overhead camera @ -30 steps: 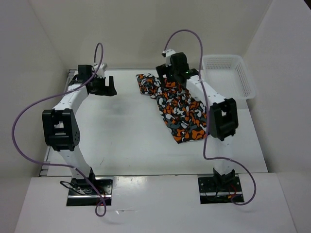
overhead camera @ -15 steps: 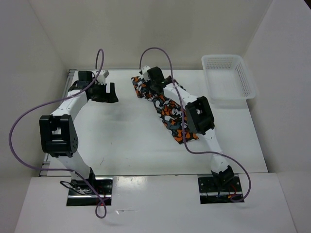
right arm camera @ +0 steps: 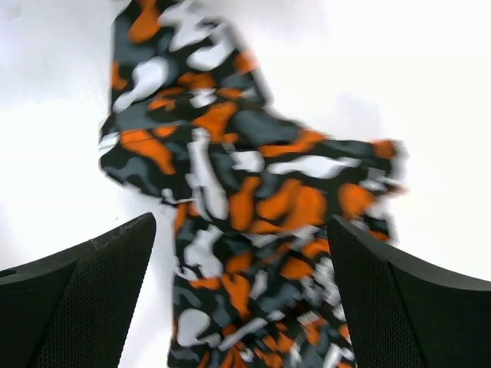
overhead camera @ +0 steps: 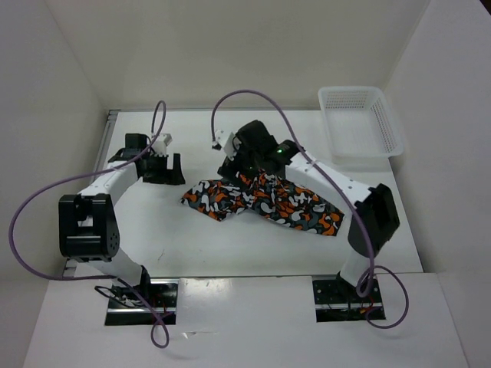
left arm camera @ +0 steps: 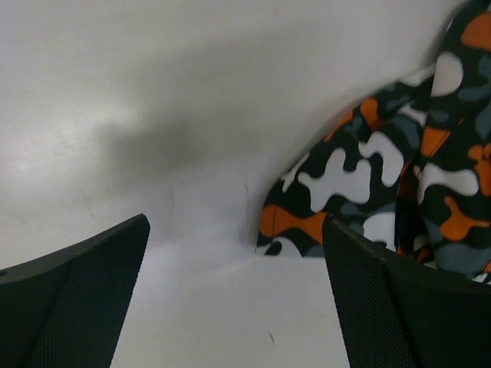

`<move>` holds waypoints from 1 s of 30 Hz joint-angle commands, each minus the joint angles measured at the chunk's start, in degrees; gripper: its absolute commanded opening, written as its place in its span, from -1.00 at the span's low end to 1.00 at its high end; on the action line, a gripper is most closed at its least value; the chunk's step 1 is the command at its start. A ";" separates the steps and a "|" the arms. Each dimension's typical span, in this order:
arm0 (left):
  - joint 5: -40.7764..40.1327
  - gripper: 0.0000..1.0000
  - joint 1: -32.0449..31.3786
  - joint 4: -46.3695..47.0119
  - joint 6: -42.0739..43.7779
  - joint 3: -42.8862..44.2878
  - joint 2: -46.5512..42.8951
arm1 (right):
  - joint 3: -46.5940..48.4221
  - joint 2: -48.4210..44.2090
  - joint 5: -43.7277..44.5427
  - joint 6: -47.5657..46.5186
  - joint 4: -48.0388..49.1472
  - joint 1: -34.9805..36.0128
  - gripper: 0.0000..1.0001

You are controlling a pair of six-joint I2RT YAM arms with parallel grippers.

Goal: Fold and stack the shorts
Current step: Move the shorts to the center of the board

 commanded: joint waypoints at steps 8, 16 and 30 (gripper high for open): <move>-2.76 0.85 -3.75 -9.67 0.23 -10.48 -9.55 | -2.62 -3.94 7.46 18.77 14.32 -7.47 0.66; -6.46 1.00 -4.98 -2.30 0.23 -15.50 -7.19 | 4.22 8.79 7.11 34.51 16.18 -10.55 0.52; -0.85 1.00 -4.98 2.45 0.23 -12.42 -0.43 | 8.10 18.91 10.90 36.98 17.95 -11.08 0.61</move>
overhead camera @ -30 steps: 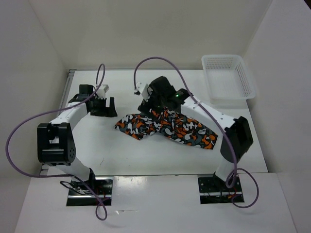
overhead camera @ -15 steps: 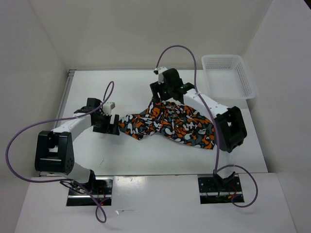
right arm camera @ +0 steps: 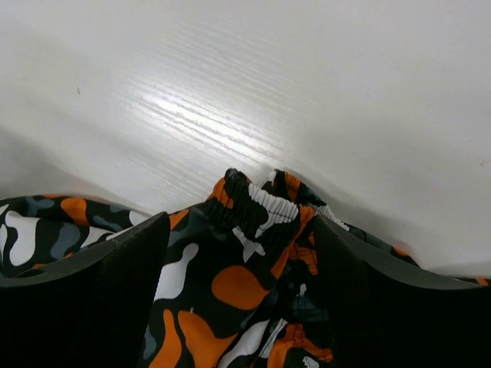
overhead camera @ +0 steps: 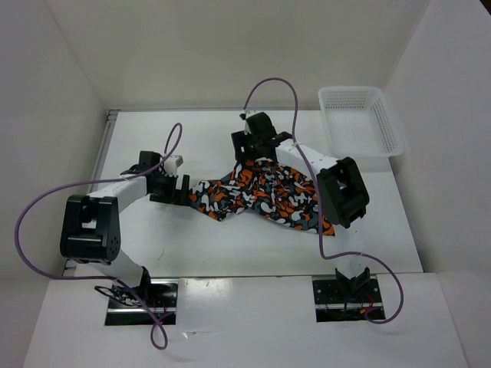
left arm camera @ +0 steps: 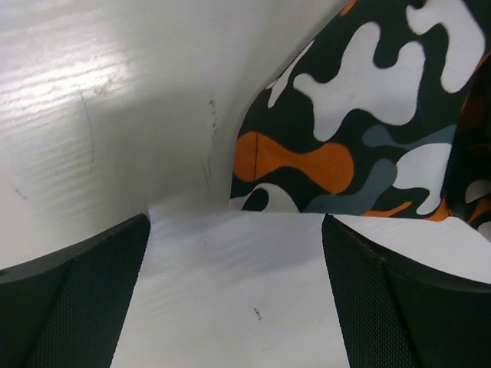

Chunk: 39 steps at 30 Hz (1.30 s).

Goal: Fold and stack the shorts
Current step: Move the shorts to the center of the board, then flatten the shorts out

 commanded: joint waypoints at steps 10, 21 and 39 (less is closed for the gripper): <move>13.06 -0.24 -0.13 0.44 0.21 3.15 4.73 | 0.82 2.86 3.98 -0.40 3.89 0.03 0.52; 13.68 -1.00 -0.13 -0.34 0.21 6.39 4.73 | 2.47 1.63 3.99 -5.40 4.42 0.03 -1.00; -0.02 -1.00 17.71 -15.90 0.21 55.37 0.53 | 40.51 -6.53 19.55 -20.87 1.71 -4.46 -1.00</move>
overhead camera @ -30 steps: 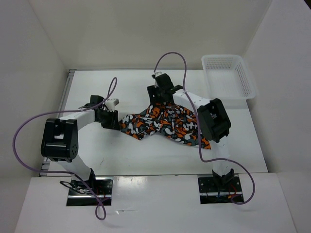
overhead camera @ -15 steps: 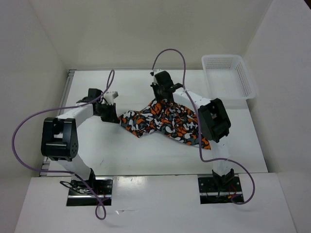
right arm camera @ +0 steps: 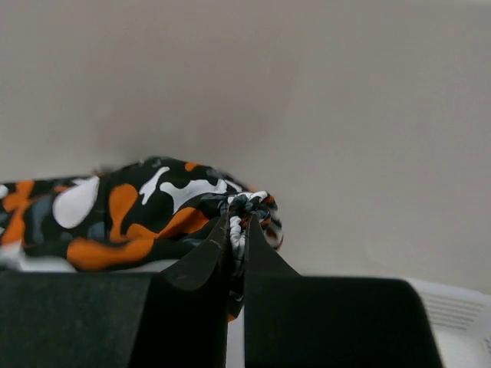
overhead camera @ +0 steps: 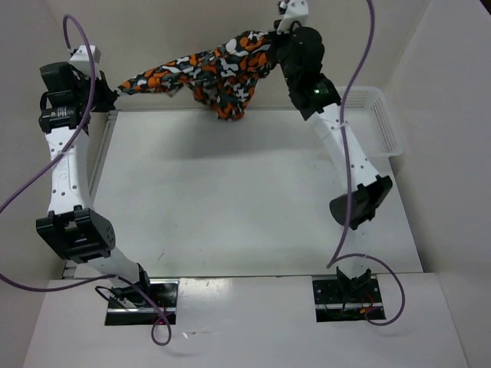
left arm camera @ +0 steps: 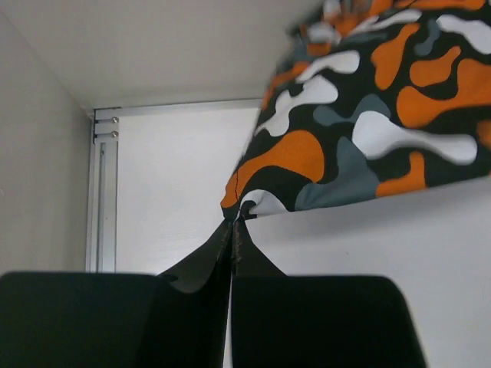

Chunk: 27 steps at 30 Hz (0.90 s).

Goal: Fold and stack the shorts
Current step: Flatten the shorts out

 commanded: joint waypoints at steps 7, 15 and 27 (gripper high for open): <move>-5.98 -1.00 -1.09 -11.53 0.23 -17.97 -12.16 | -46.86 -26.41 -5.47 -7.92 -2.11 -0.24 -1.00; -5.36 -1.00 -7.32 -25.22 0.23 -38.37 -22.71 | -79.68 -35.05 -28.39 -20.90 -16.15 -0.24 -0.36; -14.05 -1.00 -18.22 -32.46 0.23 -52.88 -26.94 | -84.88 -38.48 -24.20 -38.49 -27.84 -0.24 -0.78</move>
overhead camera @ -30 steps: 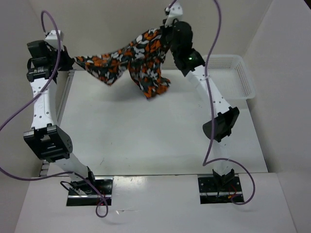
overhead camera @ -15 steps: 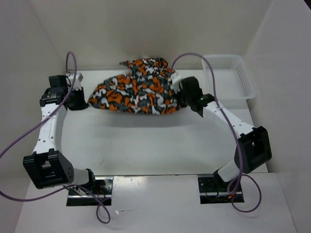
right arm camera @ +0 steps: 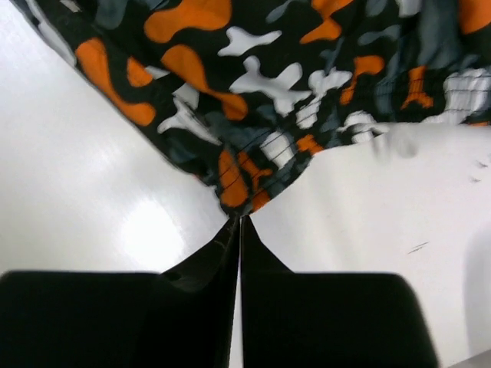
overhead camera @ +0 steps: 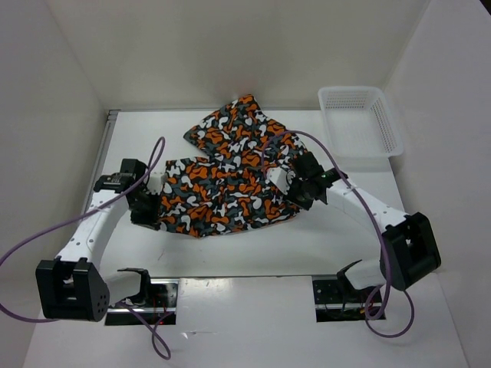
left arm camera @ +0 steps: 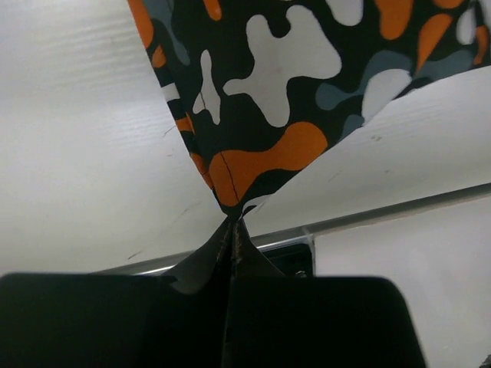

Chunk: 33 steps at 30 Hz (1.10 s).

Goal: Fold and stack the shorts
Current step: Flatten the shorts out

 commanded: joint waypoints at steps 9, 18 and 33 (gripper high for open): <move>-10.27 -0.14 -0.67 -1.58 0.19 -3.38 -0.71 | 0.15 -4.34 -1.84 -3.76 -2.57 0.22 -0.42; -6.50 0.47 0.66 19.25 0.19 4.27 -1.69 | 1.85 4.53 2.36 2.25 10.56 4.60 -0.99; -10.44 0.36 -7.78 28.92 0.19 -8.46 13.27 | -8.36 12.63 7.56 -12.96 9.43 10.50 -1.00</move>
